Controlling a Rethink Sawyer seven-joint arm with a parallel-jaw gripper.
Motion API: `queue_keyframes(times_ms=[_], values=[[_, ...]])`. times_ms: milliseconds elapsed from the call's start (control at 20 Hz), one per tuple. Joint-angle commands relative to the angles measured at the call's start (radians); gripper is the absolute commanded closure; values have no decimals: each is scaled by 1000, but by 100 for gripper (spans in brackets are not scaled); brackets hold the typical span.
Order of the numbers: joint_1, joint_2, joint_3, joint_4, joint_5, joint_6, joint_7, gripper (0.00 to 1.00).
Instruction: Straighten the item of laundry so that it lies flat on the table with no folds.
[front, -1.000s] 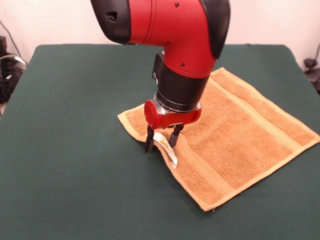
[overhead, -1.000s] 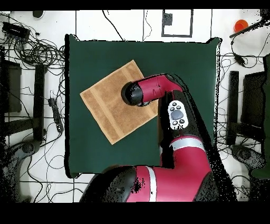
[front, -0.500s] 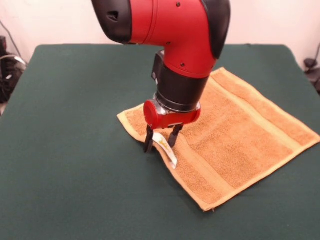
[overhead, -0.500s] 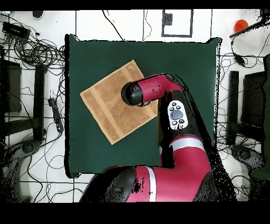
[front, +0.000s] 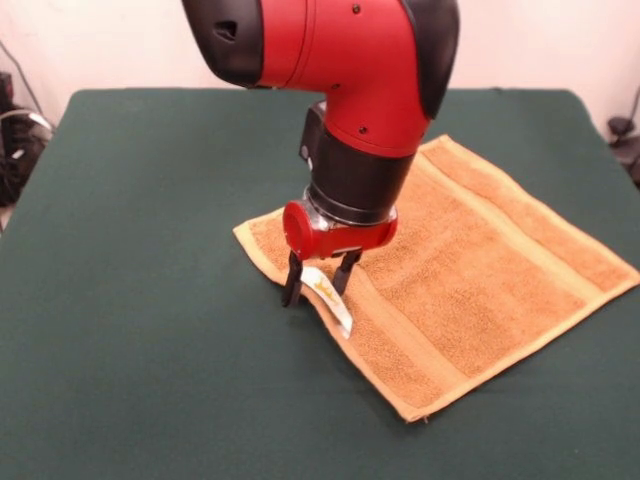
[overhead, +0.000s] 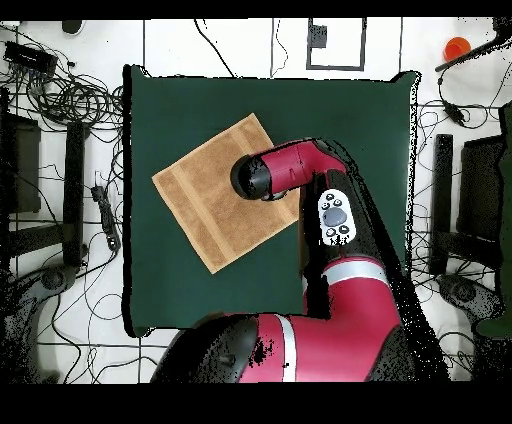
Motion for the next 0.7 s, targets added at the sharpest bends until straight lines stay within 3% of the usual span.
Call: queue_keyframes(times_ms=[50,700], values=[[8,53,44,-7,-93,29,-205,0],[-10,48,52,-21,-102,39,-233,0]])
